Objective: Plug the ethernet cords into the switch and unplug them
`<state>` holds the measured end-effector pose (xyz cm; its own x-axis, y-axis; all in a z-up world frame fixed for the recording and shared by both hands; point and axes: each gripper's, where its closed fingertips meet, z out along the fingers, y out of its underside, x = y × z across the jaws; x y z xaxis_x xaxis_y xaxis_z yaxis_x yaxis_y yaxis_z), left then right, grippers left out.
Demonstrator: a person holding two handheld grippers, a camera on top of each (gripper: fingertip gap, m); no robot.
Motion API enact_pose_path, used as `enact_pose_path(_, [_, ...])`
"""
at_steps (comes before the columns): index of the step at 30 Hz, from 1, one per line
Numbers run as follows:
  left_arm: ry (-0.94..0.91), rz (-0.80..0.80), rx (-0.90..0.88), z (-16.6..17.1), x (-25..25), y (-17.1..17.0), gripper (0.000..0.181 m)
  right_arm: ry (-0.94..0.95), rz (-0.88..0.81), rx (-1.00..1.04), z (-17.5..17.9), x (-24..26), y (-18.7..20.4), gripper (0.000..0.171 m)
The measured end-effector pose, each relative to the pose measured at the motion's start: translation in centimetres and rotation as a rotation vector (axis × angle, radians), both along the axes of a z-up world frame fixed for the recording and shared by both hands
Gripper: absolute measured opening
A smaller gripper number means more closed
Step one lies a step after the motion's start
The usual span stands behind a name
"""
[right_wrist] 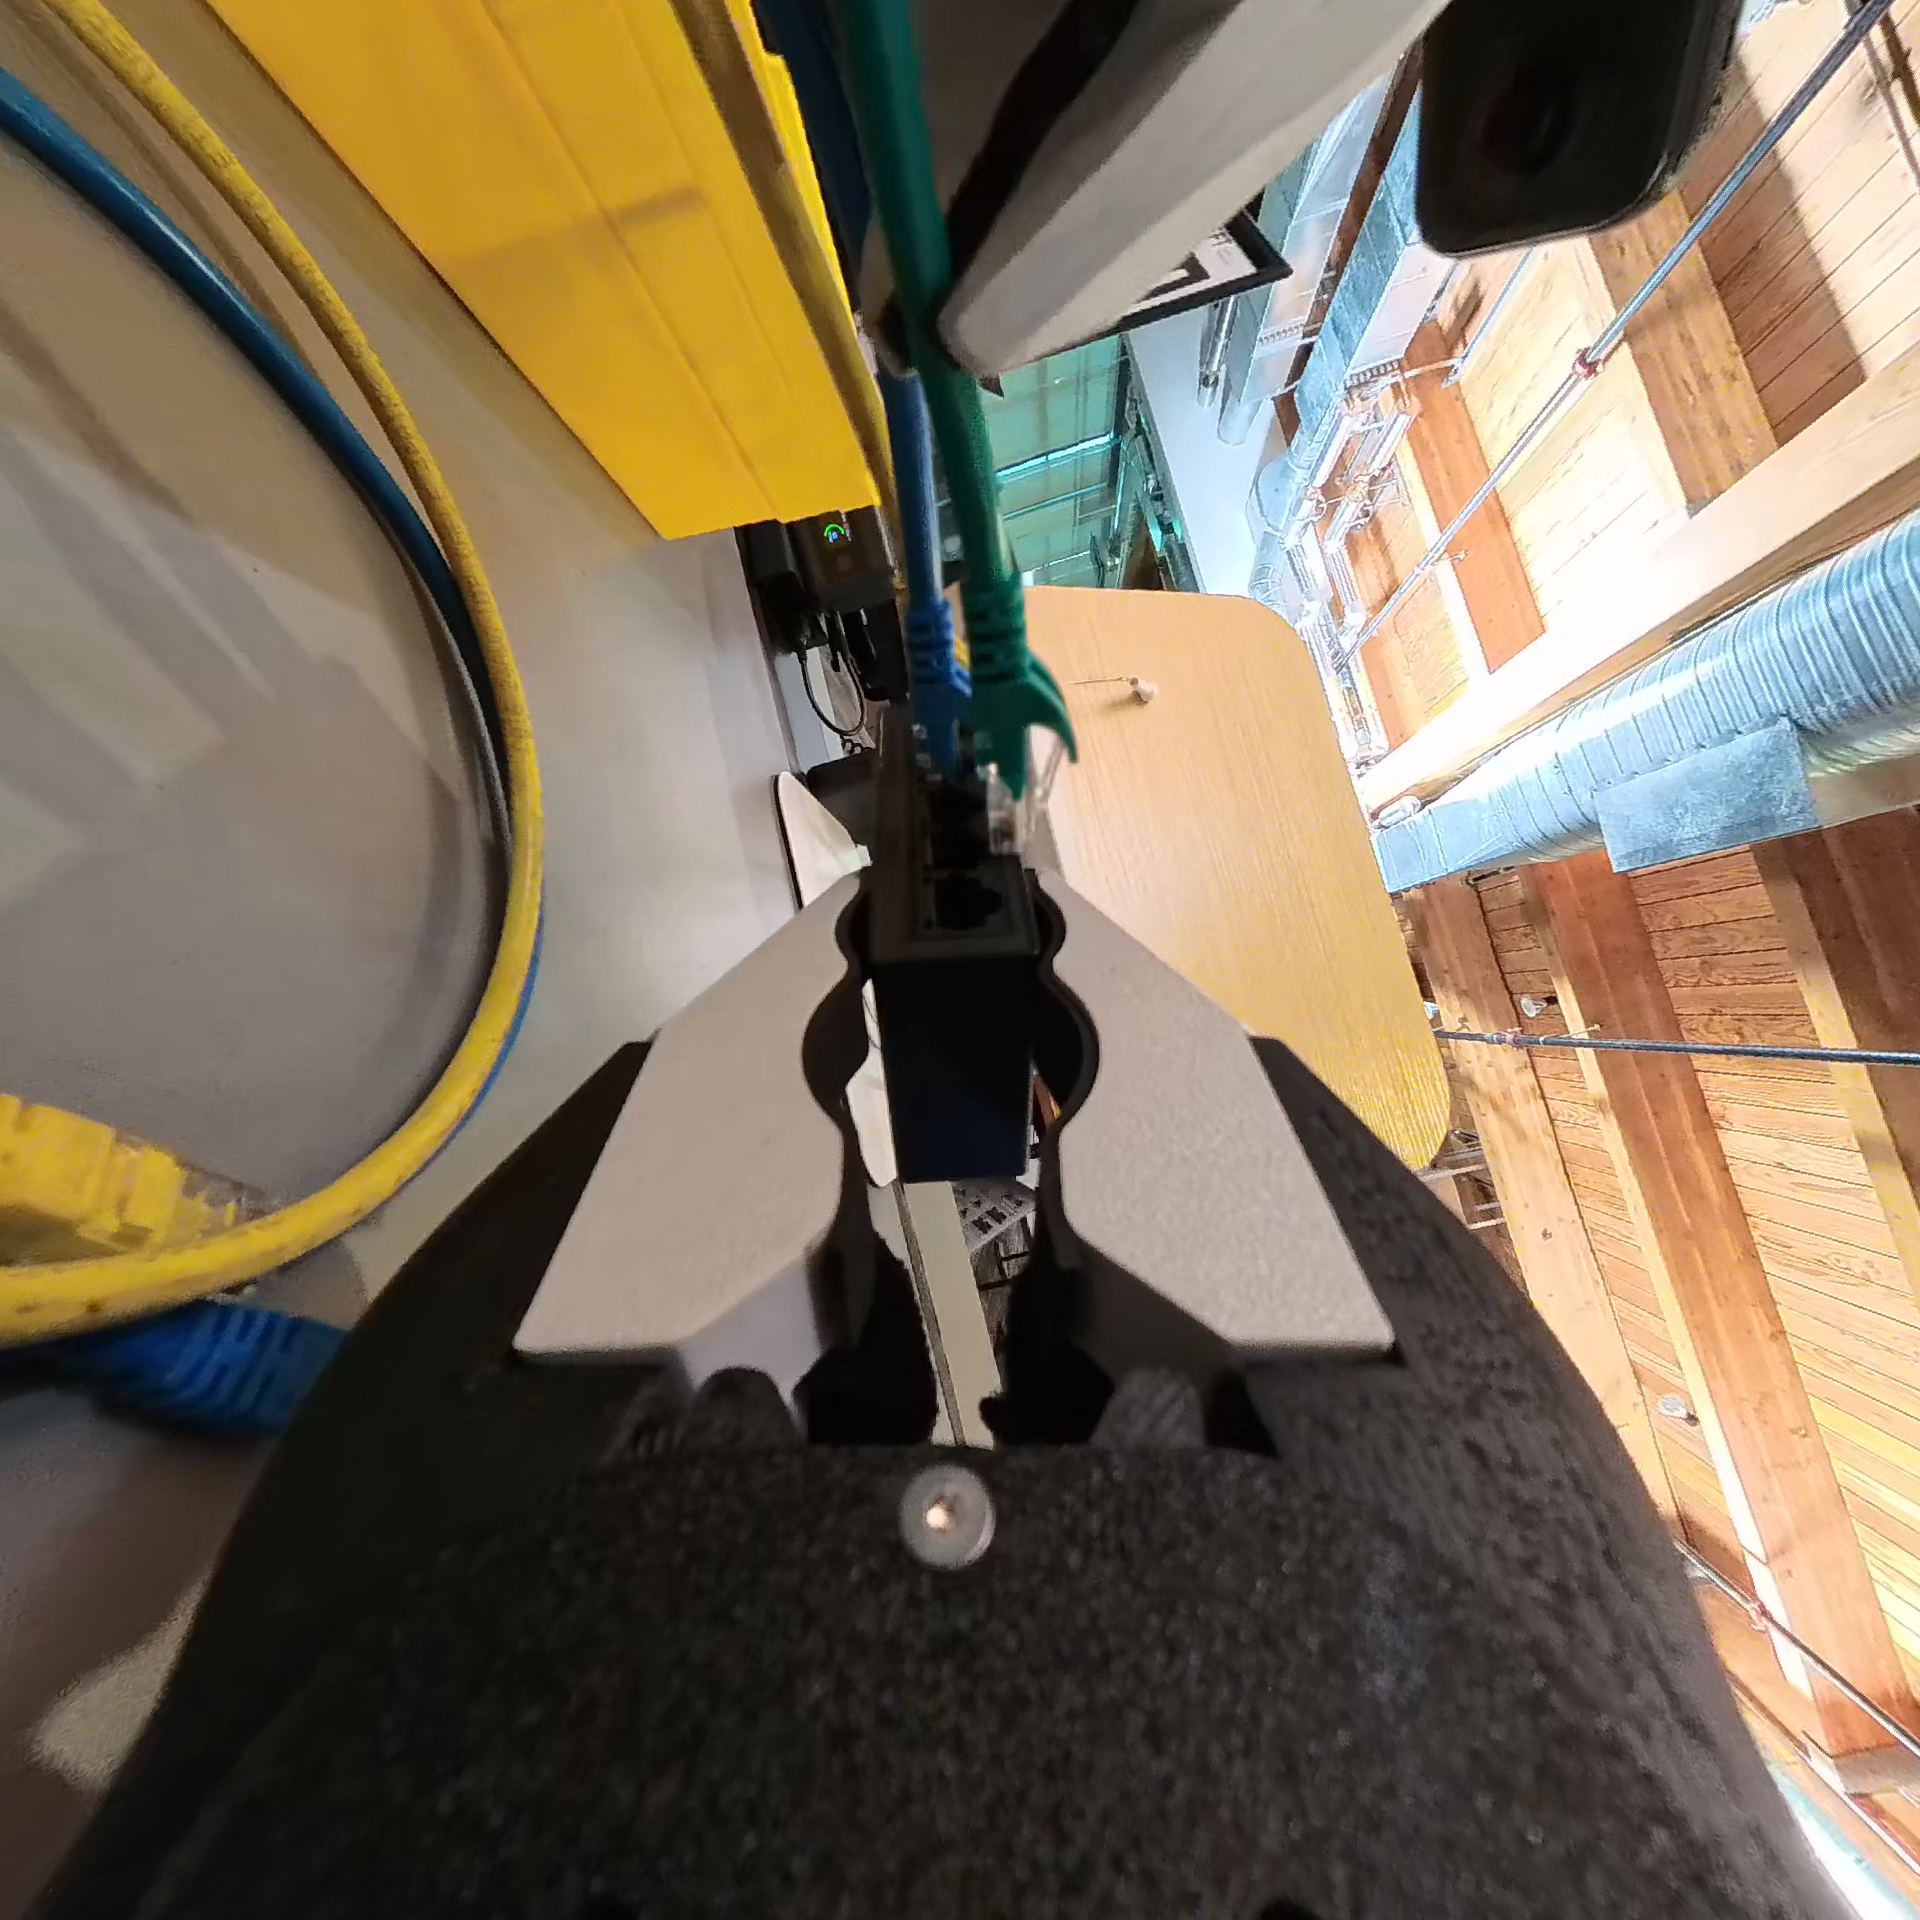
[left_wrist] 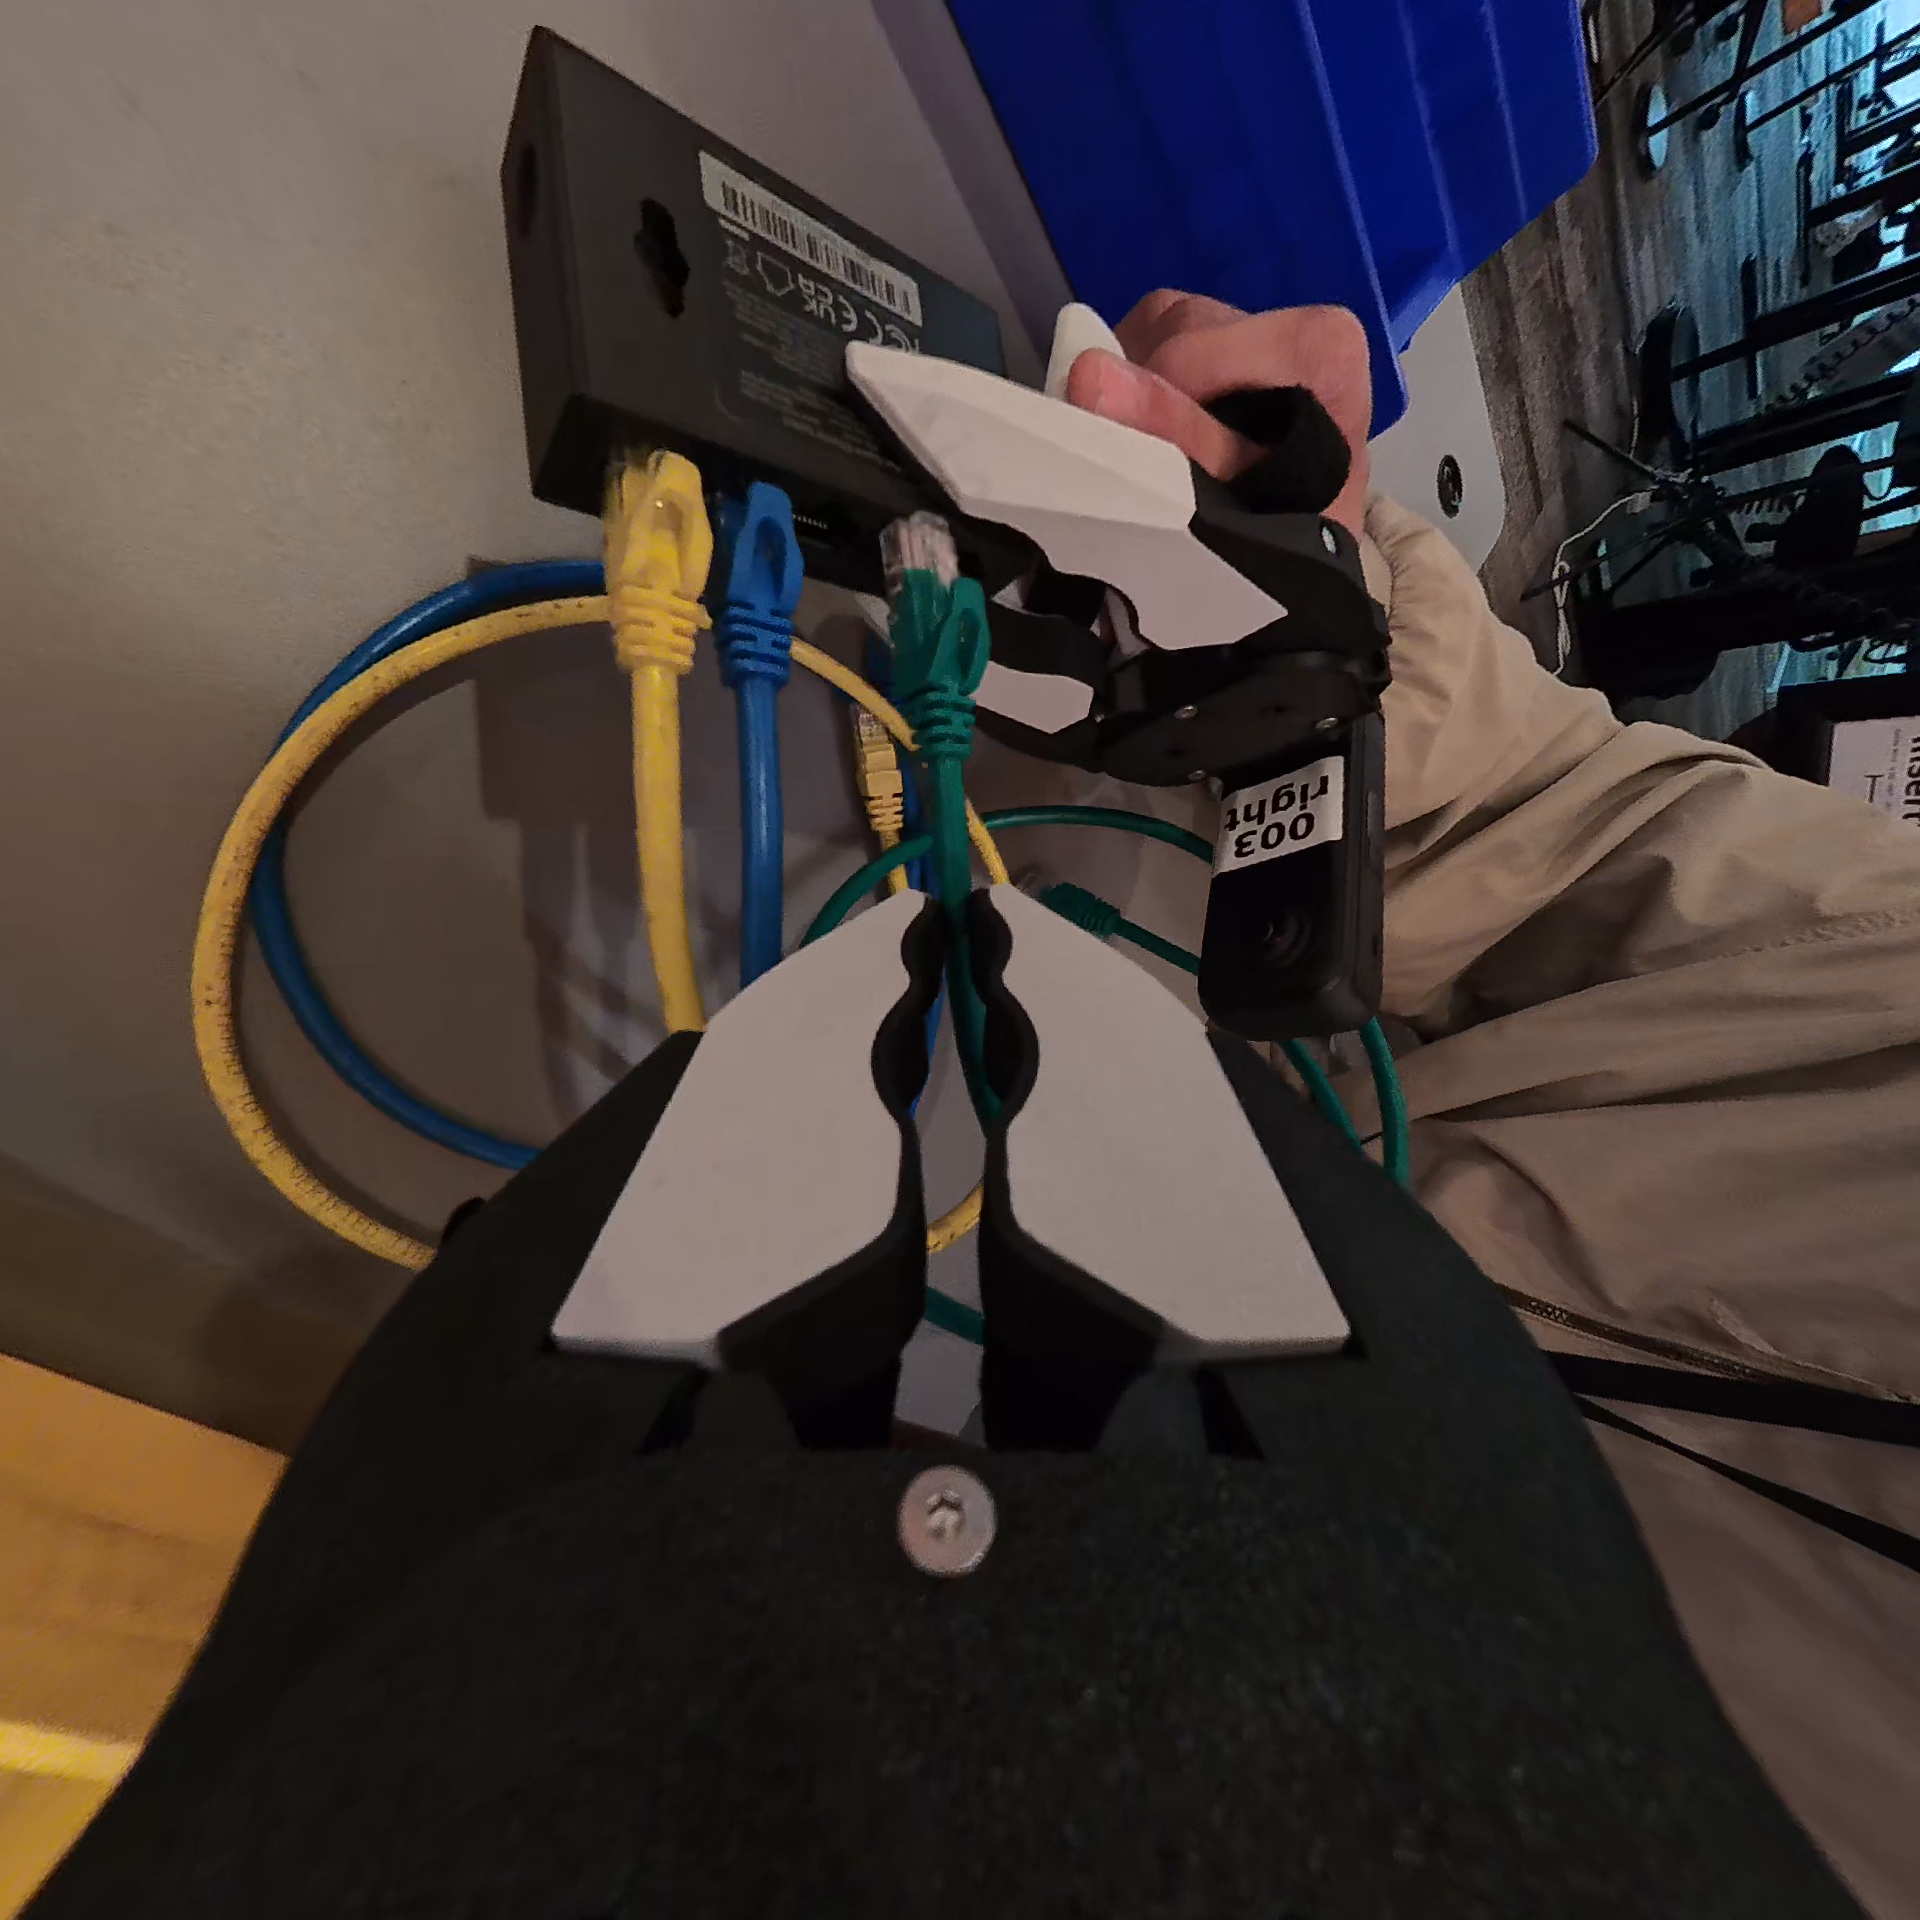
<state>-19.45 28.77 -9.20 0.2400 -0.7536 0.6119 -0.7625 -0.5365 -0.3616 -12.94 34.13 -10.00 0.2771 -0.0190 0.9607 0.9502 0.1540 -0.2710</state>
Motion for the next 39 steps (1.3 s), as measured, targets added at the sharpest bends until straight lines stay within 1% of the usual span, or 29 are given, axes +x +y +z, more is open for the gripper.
enact_pose_path(12, [0.078, -0.030, 0.043, -1.1, -0.2, -0.2, 0.004, -0.013, 0.001, -0.008, -0.2, -0.1, 0.0, 0.026])
enact_pose_path(28, [0.049, -0.018, 0.040, -0.5, 0.3, 0.0, 0.004, -0.003, 0.000, -0.014, -0.2, -0.3, -0.2, 0.026])
enact_pose_path(30, [0.051, -0.030, 0.102, -0.8, 0.3, 0.0, 0.004, -0.002, -0.003, -0.018, -0.3, -0.3, -0.2, 0.026])
enact_pose_path(32, [0.052, -0.052, 0.226, -1.1, 0.4, 0.0, 0.004, 0.020, 0.007, -0.022, -0.1, -0.2, -0.3, 0.025])
enact_pose_path(33, [0.052, -0.068, 0.327, -1.3, 0.4, 0.1, 0.004, 0.029, 0.002, -0.027, -0.1, -0.2, -0.3, 0.025])
enact_pose_path(37, [0.045, -0.173, 0.843, -1.7, 0.8, 0.7, 0.006, 0.043, 0.013, -0.037, -0.1, -0.2, -0.3, 0.026])
enact_pose_path(39, [0.068, -0.173, 0.999, -1.9, 1.0, 0.9, 0.007, 0.032, 0.036, -0.027, 0.0, -0.8, -0.5, 0.026])
